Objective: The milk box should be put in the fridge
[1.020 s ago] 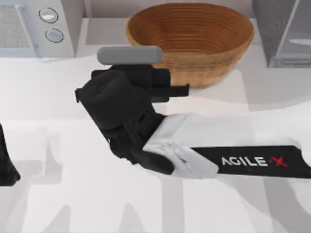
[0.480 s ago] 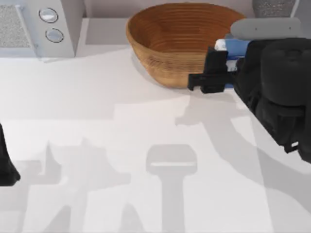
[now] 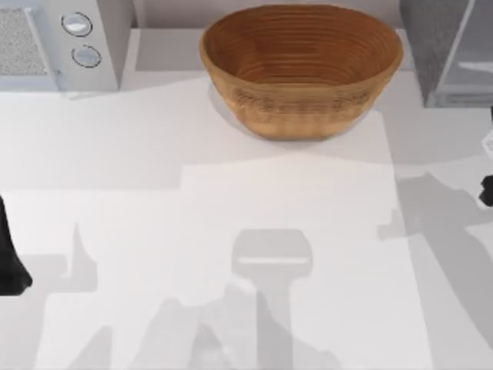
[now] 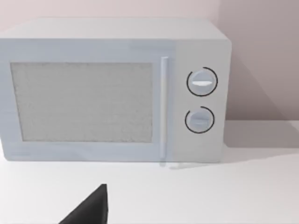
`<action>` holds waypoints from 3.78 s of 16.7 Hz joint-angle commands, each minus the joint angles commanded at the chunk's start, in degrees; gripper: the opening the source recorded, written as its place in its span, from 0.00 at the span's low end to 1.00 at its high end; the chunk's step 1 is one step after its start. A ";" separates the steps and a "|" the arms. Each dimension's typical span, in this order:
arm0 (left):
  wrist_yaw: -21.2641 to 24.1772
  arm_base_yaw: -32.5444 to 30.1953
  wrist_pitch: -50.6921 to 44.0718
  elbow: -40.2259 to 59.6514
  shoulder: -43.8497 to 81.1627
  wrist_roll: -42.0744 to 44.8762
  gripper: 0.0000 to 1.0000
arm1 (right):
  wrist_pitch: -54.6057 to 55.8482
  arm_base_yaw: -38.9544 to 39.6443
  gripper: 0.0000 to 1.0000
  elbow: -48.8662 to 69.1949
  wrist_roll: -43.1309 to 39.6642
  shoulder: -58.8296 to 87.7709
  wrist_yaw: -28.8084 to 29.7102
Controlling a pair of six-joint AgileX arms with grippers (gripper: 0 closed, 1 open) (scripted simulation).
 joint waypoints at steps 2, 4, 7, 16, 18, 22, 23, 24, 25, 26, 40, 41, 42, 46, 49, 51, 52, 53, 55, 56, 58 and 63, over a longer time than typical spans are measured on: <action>0.00 0.00 0.00 0.00 0.00 0.00 1.00 | -1.53 -4.54 0.00 -4.04 -1.80 -10.92 -2.70; 0.00 0.00 0.00 0.00 0.00 0.00 1.00 | -3.54 -9.51 0.00 -8.73 -3.48 -20.47 -4.90; 0.00 0.00 0.00 0.00 0.00 0.00 1.00 | -7.70 -17.48 0.00 -16.01 -6.48 -30.74 -7.40; 0.00 0.00 0.00 0.00 0.00 0.00 1.00 | -12.40 -24.62 0.00 -22.37 -9.92 -38.71 -10.47; 0.00 0.00 0.00 0.00 0.00 0.00 1.00 | -12.33 -24.47 0.00 -22.29 -9.78 -38.47 -10.40; 0.00 0.00 0.00 0.00 0.00 0.00 1.00 | -7.24 -25.39 0.00 -18.03 -9.41 -32.66 -11.46; 0.00 0.00 0.00 0.00 0.00 0.00 1.00 | -4.95 -25.86 0.00 -16.13 -9.32 -29.71 -11.92; 0.00 0.00 0.00 0.00 0.00 0.00 1.00 | -2.38 -26.41 0.00 -14.01 -9.25 -26.16 -12.43; 0.00 0.00 0.00 0.00 0.00 0.00 1.00 | 0.42 -27.04 0.00 -11.70 -9.20 -22.01 -12.99; 0.00 0.00 0.00 0.00 0.00 0.00 1.00 | 3.42 -27.74 0.00 -9.23 -9.15 -17.28 -13.57; 0.00 0.00 0.00 0.00 0.00 0.00 1.00 | 47.32 -38.43 0.00 26.38 -8.99 68.38 -22.87; 0.00 0.00 0.00 0.00 0.00 0.00 1.00 | 49.46 -38.95 0.00 28.09 -9.00 72.69 -23.37; 0.00 0.00 0.00 0.00 0.00 0.00 1.00 | 51.35 -39.41 0.00 29.60 -9.00 76.41 -23.83; 0.00 0.00 0.00 0.00 0.00 0.00 1.00 | 55.96 -40.52 0.00 33.27 -9.02 85.14 -25.00; 0.00 0.00 0.00 0.00 0.00 0.00 1.00 | 56.34 -40.61 0.00 33.58 -9.03 85.86 -25.10; 0.00 0.00 0.00 0.00 0.00 0.00 1.00 | 56.34 -40.61 0.00 33.58 -9.03 85.86 -25.10; 0.00 0.00 0.00 0.00 0.00 0.00 1.00 | 56.19 -40.30 0.00 33.29 -8.94 85.81 -25.06; 0.00 0.00 0.00 0.00 0.00 0.00 1.00 | 56.14 -40.29 0.00 33.42 -8.93 85.86 -25.06; 0.00 0.00 0.00 0.00 0.00 0.00 1.00 | 55.39 -40.07 0.00 35.35 -8.83 86.48 -24.98; 0.00 0.00 0.00 0.00 0.00 0.00 1.00 | 54.68 -39.92 0.00 37.07 -8.79 87.06 -24.85; 0.00 0.00 0.00 0.00 0.00 0.00 1.00 | 52.57 -39.60 0.00 41.62 -8.77 88.66 -24.43; 0.00 0.00 0.00 0.00 0.00 0.00 1.00 | 44.57 -38.47 0.00 56.06 -8.92 94.46 -23.03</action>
